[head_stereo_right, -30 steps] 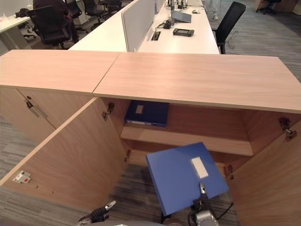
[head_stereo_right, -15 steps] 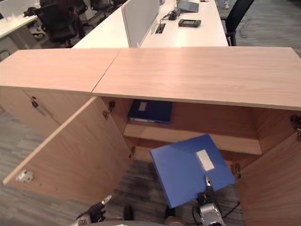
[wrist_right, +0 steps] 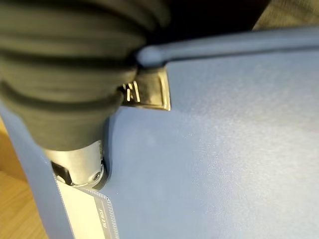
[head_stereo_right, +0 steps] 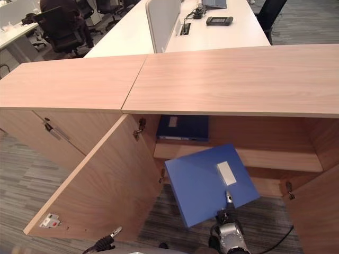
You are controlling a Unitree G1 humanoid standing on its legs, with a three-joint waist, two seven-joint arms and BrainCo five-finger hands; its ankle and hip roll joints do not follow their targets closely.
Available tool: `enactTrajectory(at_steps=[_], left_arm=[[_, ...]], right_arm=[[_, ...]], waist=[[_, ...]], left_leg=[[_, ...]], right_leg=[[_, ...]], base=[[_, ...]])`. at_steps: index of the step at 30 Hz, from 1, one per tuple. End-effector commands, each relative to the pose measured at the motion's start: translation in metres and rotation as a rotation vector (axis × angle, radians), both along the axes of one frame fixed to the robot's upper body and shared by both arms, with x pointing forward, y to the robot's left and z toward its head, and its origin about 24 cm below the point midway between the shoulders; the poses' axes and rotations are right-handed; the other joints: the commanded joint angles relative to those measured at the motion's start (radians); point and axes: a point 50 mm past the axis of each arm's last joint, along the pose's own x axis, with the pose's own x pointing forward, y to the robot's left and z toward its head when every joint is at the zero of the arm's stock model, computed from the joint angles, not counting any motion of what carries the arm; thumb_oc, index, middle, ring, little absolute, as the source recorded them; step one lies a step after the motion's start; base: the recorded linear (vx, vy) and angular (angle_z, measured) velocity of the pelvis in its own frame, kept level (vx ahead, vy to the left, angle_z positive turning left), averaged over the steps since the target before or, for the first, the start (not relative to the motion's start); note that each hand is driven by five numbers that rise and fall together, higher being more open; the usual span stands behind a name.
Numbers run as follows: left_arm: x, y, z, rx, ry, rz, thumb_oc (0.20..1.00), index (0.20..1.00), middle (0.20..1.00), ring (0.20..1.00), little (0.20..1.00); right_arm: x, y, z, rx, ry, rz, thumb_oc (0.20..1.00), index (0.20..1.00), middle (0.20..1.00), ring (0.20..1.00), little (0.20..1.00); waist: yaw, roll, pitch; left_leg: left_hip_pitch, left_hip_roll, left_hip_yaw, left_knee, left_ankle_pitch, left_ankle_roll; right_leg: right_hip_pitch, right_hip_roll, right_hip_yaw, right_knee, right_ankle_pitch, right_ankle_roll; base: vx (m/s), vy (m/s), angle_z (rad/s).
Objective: Put the empty folder in the office cabinet
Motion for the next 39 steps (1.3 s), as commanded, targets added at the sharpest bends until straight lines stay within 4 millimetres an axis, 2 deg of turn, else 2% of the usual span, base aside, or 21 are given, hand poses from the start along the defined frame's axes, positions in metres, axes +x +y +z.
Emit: enactTrajectory(at_steps=[1, 3, 5, 8, 9, 10, 12, 15, 18, 19, 23, 26, 30, 37, 39], left_arm=[[0.003, 0.033, 0.005, 0.100, 0.016, 0.001, 1.000, 1.000, 1.000, 1.000, 1.000], [0.007, 0.035, 0.006, 0.107, 0.002, 0.004, 1.000, 1.000, 1.000, 1.000, 1.000], [0.002, 0.034, 0.005, 0.103, 0.005, -0.003, 1.000, 1.000, 1.000, 1.000, 1.000], [0.020, 0.030, 0.009, 0.094, -0.066, 0.010, 1.000, 1.000, 1.000, 1.000, 1.000], [0.033, 0.027, 0.012, 0.085, -0.103, 0.016, 1.000, 1.000, 1.000, 1.000, 1.000], [0.040, 0.026, 0.014, 0.084, -0.126, 0.023, 1.000, 1.000, 1.000, 1.000, 1.000], [0.061, 0.015, 0.021, 0.055, -0.215, 0.028, 1.000, 1.000, 1.000, 1.000, 1.000], [0.084, 0.000, 0.032, 0.005, -0.330, 0.019, 1.000, 1.000, 1.000, 1.000, 1.000], [0.097, -0.014, 0.041, -0.038, -0.401, -0.009, 1.000, 1.000, 1.000, 1.000, 1.000], [0.109, -0.020, 0.052, -0.057, -0.477, -0.037, 1.000, 1.000, 1.000, 1.000, 1.000], [0.125, -0.032, 0.070, -0.101, -0.578, -0.090, 1.000, 1.000, 1.000, 1.000, 1.000], [0.125, -0.039, 0.071, -0.120, -0.574, -0.115, 1.000, 1.000, 1.000, 1.000, 1.000], [0.120, -0.042, 0.070, -0.124, -0.559, -0.141, 1.000, 1.000, 1.000, 1.000, 1.000], [0.117, -0.039, 0.068, -0.109, -0.540, -0.155, 1.000, 1.000, 1.000, 1.000, 1.000], [0.116, -0.036, 0.067, -0.097, -0.536, -0.155, 1.000, 1.000, 1.000, 1.000, 1.000]], right_arm=[[0.064, 0.010, 0.071, -0.057, -0.438, 0.029, 0.200, 0.200, 0.200, 0.200, 0.200], [0.071, 0.010, 0.087, -0.081, -0.509, 0.040, 0.200, 0.200, 0.200, 0.200, 0.200], [0.071, 0.009, 0.091, -0.098, -0.527, 0.049, 0.200, 0.200, 0.200, 0.200, 0.200], [0.084, 0.011, 0.100, -0.122, -0.553, 0.093, 0.200, 0.200, 0.200, 0.200, 0.200], [0.092, 0.014, 0.102, -0.122, -0.547, 0.113, 0.200, 0.200, 0.200, 0.200, 0.200], [0.095, 0.015, 0.103, -0.124, -0.542, 0.120, 0.200, 0.200, 0.200, 0.200, 0.200], [0.104, 0.014, 0.106, -0.130, -0.532, 0.121, 0.200, 0.200, 0.200, 0.200, 0.200], [0.112, 0.012, 0.114, -0.123, -0.548, 0.090, 0.200, 0.200, 0.200, 0.200, 0.200], [0.121, 0.006, 0.125, -0.130, -0.571, 0.046, 0.200, 0.200, 0.200, 0.200, 0.200], [0.129, 0.001, 0.142, -0.140, -0.628, 0.003, 0.200, 0.200, 0.200, 0.200, 0.200], [0.143, -0.009, 0.174, -0.150, -0.714, -0.097, 0.200, 0.200, 0.200, 0.200, 0.200], [0.143, -0.011, 0.173, -0.140, -0.702, -0.116, 0.200, 0.200, 0.200, 0.200, 0.200], [0.140, -0.003, 0.178, -0.114, -0.754, -0.110, 0.200, 0.200, 0.200, 0.200, 0.200], [0.138, 0.005, 0.211, -0.128, -0.917, -0.109, 0.200, 0.200, 0.200, 0.200, 0.200], [0.134, 0.003, 0.229, -0.145, -0.994, -0.133, 0.200, 0.200, 0.200, 0.200, 0.200]], waist=[[-0.039, -0.068, 0.099], [-0.056, -0.075, 0.133], [-0.052, -0.093, 0.129], [-0.041, -0.091, 0.173], [-0.044, -0.083, 0.185], [-0.038, -0.070, 0.182], [-0.031, -0.058, 0.179], [-0.022, -0.044, 0.179], [-0.012, -0.031, 0.176], [-0.006, -0.018, 0.176], [0.011, -0.006, 0.171], [0.019, -0.010, 0.155], [0.022, -0.019, 0.140], [0.016, -0.029, 0.128], [0.011, -0.031, 0.127]], left_leg=[[-0.058, 0.056, -0.058, 0.107, -0.053, -0.056], [-0.049, 0.060, -0.071, 0.139, -0.086, -0.063], [-0.055, 0.055, -0.073, 0.174, -0.111, -0.070], [-0.182, 0.098, -0.078, 0.286, -0.120, -0.084], [-0.283, 0.106, -0.091, 0.354, -0.127, -0.084], [-0.319, 0.115, -0.106, 0.385, -0.159, -0.088], [-0.435, 0.117, -0.120, 0.454, -0.170, -0.087], [-0.533, 0.119, -0.133, 0.528, -0.186, -0.092], [-0.631, 0.130, -0.145, 0.633, -0.216, -0.094], [-0.699, 0.135, -0.151, 0.711, -0.238, -0.091], [-0.838, 0.128, -0.160, 0.825, -0.266, -0.090], [-0.879, 0.128, -0.165, 0.865, -0.284, -0.090], [-0.871, 0.127, -0.167, 0.866, -0.295, -0.090], [-0.849, 0.136, -0.164, 0.853, -0.298, -0.094], [-0.834, 0.139, -0.164, 0.842, -0.298, -0.095]], right_leg=[[0.018, -0.054, -0.081, -0.134, 0.122, 0.023], [-0.023, -0.019, -0.131, -0.167, 0.124, 0.026], [0.032, -0.032, -0.173, -0.237, 0.137, 0.029], [-0.054, -0.055, -0.175, -0.150, 0.140, 0.008], [-0.136, -0.073, -0.171, -0.087, 0.129, -0.007], [-0.171, -0.072, -0.159, -0.045, 0.099, -0.003], [-0.270, -0.090, -0.147, 0.043, 0.058, -0.014], [-0.358, -0.116, -0.144, 0.147, 0.007, -0.020], [-0.444, -0.140, -0.137, 0.259, -0.039, -0.025], [-0.511, -0.153, -0.124, 0.350, -0.082, -0.032], [-0.652, -0.177, -0.087, 0.509, -0.155, -0.046], [-0.694, -0.192, -0.070, 0.561, -0.186, -0.057], [-0.695, -0.192, -0.061, 0.572, -0.201, -0.060], [-0.679, -0.189, -0.062, 0.559, -0.198, -0.053], [-0.668, -0.185, -0.066, 0.547, -0.190, -0.047]], base=[[0.06, -0.104, -0.56], [0.08, -0.110, -0.07], [0.05, -0.139, 0.71], [-0.18, -0.161, 0.42], [-0.18, -0.092, 0.24], [-0.15, -0.066, 0.43], [-0.11, -0.068, 0.17], [-0.09, -0.057, 0.05], [-0.05, -0.039, 0.19], [0.00, -0.023, 0.20], [-0.01, -0.022, 0.24], [0.04, -0.040, 0.09], [0.05, -0.024, 0.00], [0.03, -0.018, -0.05], [0.01, -0.013, -0.02]])
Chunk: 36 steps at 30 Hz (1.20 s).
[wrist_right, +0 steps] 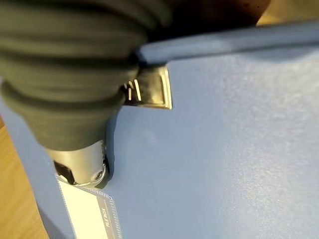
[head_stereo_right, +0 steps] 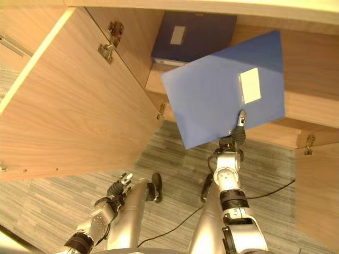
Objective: Put the empty folder in the office cabinet
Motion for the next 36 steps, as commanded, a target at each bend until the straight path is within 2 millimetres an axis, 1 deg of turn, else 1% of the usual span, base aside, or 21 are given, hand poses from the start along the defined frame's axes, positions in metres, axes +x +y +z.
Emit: enactTrajectory(at_steps=[1, 5, 7, 8, 10, 11, 13, 14, 15, 17, 18, 20, 23, 27, 28, 36], left_arm=[[-0.021, 0.001, -0.013, 0.028, 0.067, -0.034, 1.000, 1.000, 1.000, 1.000, 1.000], [-0.020, 0.004, -0.013, 0.041, 0.070, -0.025, 1.000, 1.000, 1.000, 1.000, 1.000], [-0.021, 0.008, -0.013, 0.054, 0.069, -0.025, 1.000, 1.000, 1.000, 1.000, 1.000], [-0.022, 0.009, -0.013, 0.059, 0.070, -0.028, 1.000, 1.000, 1.000, 1.000, 1.000], [-0.022, 0.010, -0.013, 0.067, 0.073, -0.030, 1.000, 1.000, 1.000, 1.000, 1.000], [-0.023, 0.012, -0.014, 0.073, 0.079, -0.030, 1.000, 1.000, 1.000, 1.000, 1.000], [-0.024, 0.016, -0.014, 0.084, 0.084, -0.027, 1.000, 1.000, 1.000, 1.000, 1.000], [-0.024, 0.015, -0.014, 0.083, 0.082, -0.028, 1.000, 1.000, 1.000, 1.000, 1.000], [-0.026, 0.020, -0.014, 0.098, 0.088, -0.028, 1.000, 1.000, 1.000, 1.000, 1.000], [-0.026, 0.021, -0.013, 0.102, 0.084, -0.028, 1.000, 1.000, 1.000, 1.000, 1.000], [-0.026, 0.023, -0.013, 0.108, 0.086, -0.029, 1.000, 1.000, 1.000, 1.000, 1.000], [-0.026, 0.024, -0.013, 0.111, 0.086, -0.032, 1.000, 1.000, 1.000, 1.000, 1.000], [-0.026, 0.027, -0.012, 0.122, 0.085, -0.030, 1.000, 1.000, 1.000, 1.000, 1.000], [-0.026, 0.028, -0.010, 0.127, 0.080, -0.033, 1.000, 1.000, 1.000, 1.000, 1.000], [-0.025, 0.030, -0.009, 0.135, 0.075, -0.037, 1.000, 1.000, 1.000, 1.000, 1.000], [-0.027, 0.038, -0.007, 0.161, 0.068, -0.038, 1.000, 1.000, 1.000, 1.000, 1.000]], right_arm=[[-0.003, 0.000, 0.052, -0.069, -0.247, -0.045, 0.200, 0.200, 0.200, 0.200, 0.200], [-0.007, -0.010, 0.077, -0.092, -0.327, -0.115, 0.200, 0.200, 0.200, 0.200, 0.200], [-0.005, -0.024, 0.094, -0.119, -0.355, -0.176, 0.200, 0.200, 0.200, 0.200, 0.200], [-0.002, -0.033, 0.105, -0.130, -0.362, -0.212, 0.200, 0.200, 0.200, 0.200, 0.200], [0.004, -0.051, 0.119, -0.142, -0.347, -0.274, 0.200, 0.200, 0.200, 0.200, 0.200], [0.008, -0.061, 0.124, -0.140, -0.323, -0.307, 0.200, 0.200, 0.200, 0.200, 0.200], [0.012, -0.072, 0.134, -0.134, -0.307, -0.335, 0.200, 0.200, 0.200, 0.200, 0.200], [0.013, -0.073, 0.135, -0.134, -0.308, -0.335, 0.200, 0.200, 0.200, 0.200, 0.200], [0.019, -0.087, 0.145, -0.111, -0.276, -0.375, 0.200, 0.200, 0.200, 0.200, 0.200], [0.021, -0.093, 0.149, -0.098, -0.267, -0.386, 0.200, 0.200, 0.200, 0.200, 0.200], [0.022, -0.099, 0.152, -0.074, -0.261, -0.401, 0.200, 0.200, 0.200, 0.200, 0.200], [0.024, -0.105, 0.153, -0.020, -0.250, -0.416, 0.200, 0.200, 0.200, 0.200, 0.200], [0.029, -0.107, 0.164, 0.025, -0.243, -0.430, 0.200, 0.200, 0.200, 0.200, 0.200], [0.033, -0.111, 0.172, 0.049, -0.221, -0.439, 0.200, 0.200, 0.200, 0.200, 0.200], [0.036, -0.112, 0.171, 0.080, -0.199, -0.441, 0.200, 0.200, 0.200, 0.200, 0.200], [0.034, -0.119, 0.181, 0.114, -0.210, -0.473, 0.200, 0.200, 0.200, 0.200, 0.200]], waist=[[-0.010, 0.003, -0.013], [-0.016, 0.002, -0.013], [-0.014, 0.002, -0.014], [-0.011, 0.001, -0.014], [-0.007, 0.001, -0.015], [-0.004, 0.000, -0.016], [0.001, -0.001, -0.017], [0.002, 0.000, -0.016], [0.009, 0.000, -0.019], [0.013, 0.000, -0.019], [0.017, 0.002, -0.020], [0.020, 0.005, -0.022], [0.028, 0.009, -0.027], [0.033, 0.014, -0.026], [0.039, 0.019, -0.026], [0.051, 0.024, -0.021]], left_leg=[[0.040, 0.010, -0.024, -0.028, -0.066, -0.013], [0.047, 0.014, -0.026, -0.039, -0.064, -0.015], [0.045, 0.015, -0.028, -0.041, -0.063, -0.016], [0.044, 0.016, -0.027, -0.040, -0.063, -0.017], [0.041, 0.019, -0.028, -0.040, -0.063, -0.019], [0.037, 0.019, -0.029, -0.037, -0.064, -0.019], [0.032, 0.021, -0.030, -0.032, -0.066, -0.019], [0.031, 0.021, -0.030, -0.031, -0.066, -0.020], [0.024, 0.024, -0.030, -0.027, -0.068, -0.020], [0.021, 0.024, -0.029, -0.025, -0.069, -0.020], [0.017, 0.024, -0.030, -0.023, -0.070, -0.019], [0.012, 0.025, -0.029, -0.021, -0.071, -0.020], [0.007, 0.025, -0.027, -0.022, -0.070, -0.021], [0.004, 0.025, -0.024, -0.022, -0.070, -0.021], [-0.004, 0.023, -0.023, -0.015, -0.072, -0.019], [-0.022, 0.021, -0.024, 0.000, -0.076, -0.019]], right_leg=[[0.087, -0.048, 0.028, -0.160, 0.096, 0.088], [0.096, -0.044, 0.025, -0.170, 0.101, 0.094], [0.100, -0.042, 0.021, -0.176, 0.104, 0.096], [0.099, -0.042, 0.021, -0.176, 0.105, 0.098], [0.097, -0.041, 0.021, -0.176, 0.106, 0.101], [0.096, -0.040, 0.023, -0.175, 0.107, 0.102], [0.093, -0.038, 0.023, -0.174, 0.105, 0.102], [0.092, -0.038, 0.023, -0.173, 0.105, 0.102], [0.087, -0.036, 0.024, -0.172, 0.104, 0.103], [0.086, -0.034, 0.024, -0.172, 0.103, 0.103], [0.082, -0.034, 0.024, -0.170, 0.102, 0.104], [0.077, -0.034, 0.024, -0.168, 0.099, 0.105], [0.072, -0.036, 0.024, -0.168, 0.100, 0.106], [0.068, -0.035, 0.026, -0.169, 0.099, 0.106], [0.064, -0.037, 0.028, -0.164, 0.097, 0.107], [0.046, -0.038, 0.039, -0.144, 0.082, 0.102]], base=[[0.01, -0.016, -0.04], [0.00, -0.017, -0.06], [0.00, -0.013, -0.02], [0.00, 0.000, 0.00], [0.00, 0.000, 0.00], [0.00, 0.000, 0.00], [0.00, 0.000, 0.00], [0.00, 0.000, 0.00], [0.00, 0.000, 0.00], [0.00, 0.000, 0.00], [0.00, 0.000, 0.00], [0.00, 0.000, 0.00], [0.00, 0.000, 0.00], [0.00, 0.000, 0.00], [0.00, 0.000, 0.00], [0.00, 0.000, 0.00]])
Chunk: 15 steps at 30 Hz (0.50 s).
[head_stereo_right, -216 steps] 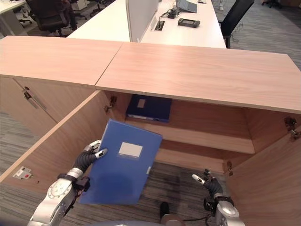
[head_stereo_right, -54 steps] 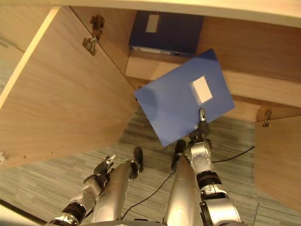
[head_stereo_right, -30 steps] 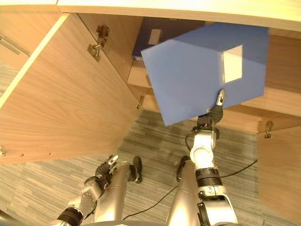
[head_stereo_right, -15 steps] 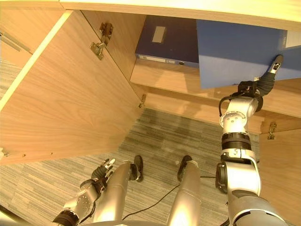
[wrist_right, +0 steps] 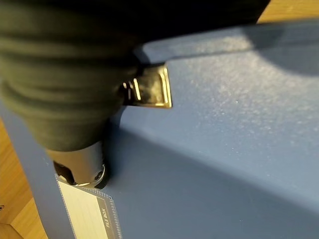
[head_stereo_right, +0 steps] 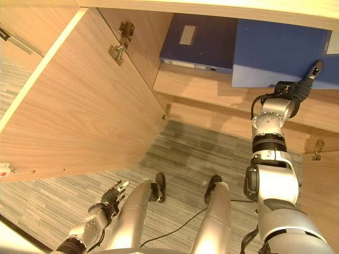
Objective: Put the empty folder in the office cabinet
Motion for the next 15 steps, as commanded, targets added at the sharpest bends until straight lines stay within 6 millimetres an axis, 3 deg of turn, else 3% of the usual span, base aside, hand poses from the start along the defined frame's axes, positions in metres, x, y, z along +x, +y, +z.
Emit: enactTrajectory(at_steps=[1, 15], left_arm=[[-0.011, 0.016, 0.001, 0.058, -0.007, -0.008, 1.000, 1.000, 1.000, 1.000, 1.000], [-0.004, 0.028, 0.023, 0.021, -0.110, 0.059, 1.000, 1.000, 1.000, 1.000, 1.000]], right_arm=[[-0.007, -0.010, 0.058, -0.083, -0.157, -0.055, 0.200, 0.200, 0.200, 0.200, 0.200], [-0.019, -0.024, 0.080, -0.098, -0.186, -0.130, 0.200, 0.200, 0.200, 0.200, 0.200]], waist=[[-0.013, 0.003, -0.007], [0.012, 0.017, -0.005]], left_leg=[[0.002, 0.023, -0.035, 0.018, -0.075, -0.023], [-0.109, 0.024, -0.046, 0.133, -0.112, -0.005]], right_leg=[[0.060, -0.041, 0.041, -0.100, 0.046, 0.083], [-0.034, -0.061, 0.063, 0.002, 0.006, 0.074]], base=[[0.00, 0.000, 0.00], [-0.01, 0.005, 0.02]])
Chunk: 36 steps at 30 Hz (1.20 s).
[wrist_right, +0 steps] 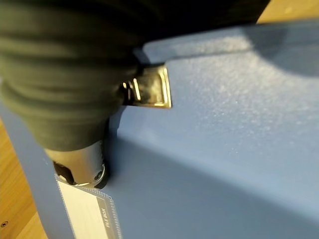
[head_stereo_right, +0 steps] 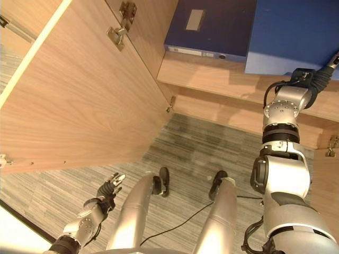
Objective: Put the empty folder in the office cabinet
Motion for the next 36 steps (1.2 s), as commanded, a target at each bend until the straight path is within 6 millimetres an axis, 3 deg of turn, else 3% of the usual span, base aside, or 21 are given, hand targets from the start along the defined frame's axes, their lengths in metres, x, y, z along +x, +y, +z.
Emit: enactTrajectory(at_steps=[1, 11, 20, 29, 36], left_arm=[[-0.014, 0.023, 0.003, 0.027, -0.021, 0.059, 1.000, 1.000, 1.000, 1.000, 1.000], [-0.020, 0.032, 0.002, 0.027, -0.001, 0.121, 1.000, 1.000, 1.000, 1.000, 1.000], [-0.026, 0.037, -0.004, 0.048, 0.038, 0.129, 1.000, 1.000, 1.000, 1.000, 1.000], [-0.033, 0.048, -0.009, 0.074, 0.070, 0.162, 1.000, 1.000, 1.000, 1.000, 1.000], [-0.034, 0.054, -0.011, 0.081, 0.079, 0.186, 1.000, 1.000, 1.000, 1.000, 1.000]], right_arm=[[-0.019, -0.015, 0.051, -0.128, -0.145, -0.097, 0.200, 0.200, 0.200, 0.200, 0.200], [-0.030, -0.026, 0.061, -0.142, -0.150, -0.152, 0.200, 0.200, 0.200, 0.200, 0.200], [-0.027, -0.025, 0.063, -0.135, -0.140, -0.144, 0.200, 0.200, 0.200, 0.200, 0.200], [-0.034, -0.023, 0.091, -0.181, -0.212, -0.160, 0.200, 0.200, 0.200, 0.200, 0.200], [-0.038, -0.028, 0.087, -0.159, -0.220, -0.182, 0.200, 0.200, 0.200, 0.200, 0.200]], waist=[[0.008, -0.011, -0.018], [0.016, -0.010, -0.048], [0.015, -0.023, -0.071], [0.021, -0.036, -0.080], [0.018, -0.033, -0.081]], left_leg=[[-0.006, 0.025, -0.038, 0.022, -0.090, -0.033], [-0.102, 0.038, -0.053, 0.104, -0.117, -0.029], [-0.093, 0.041, -0.049, 0.078, -0.112, -0.035], [-0.075, 0.047, -0.046, 0.054, -0.104, -0.044], [-0.064, 0.050, -0.048, 0.039, -0.101, -0.051]], right_leg=[[0.050, -0.051, 0.051, -0.068, 0.013, 0.084], [-0.044, -0.063, 0.074, 0.026, -0.029, 0.067], [-0.041, -0.063, 0.064, 0.009, -0.026, 0.073], [-0.021, -0.065, 0.054, -0.010, -0.020, 0.081], [-0.007, -0.065, 0.041, -0.021, -0.021, 0.087]], base=[[0.01, 0.011, 0.05], [0.01, 0.001, 0.02], [0.00, 0.000, 0.00], [0.00, 0.000, 0.00], [0.00, -0.005, 0.00]])
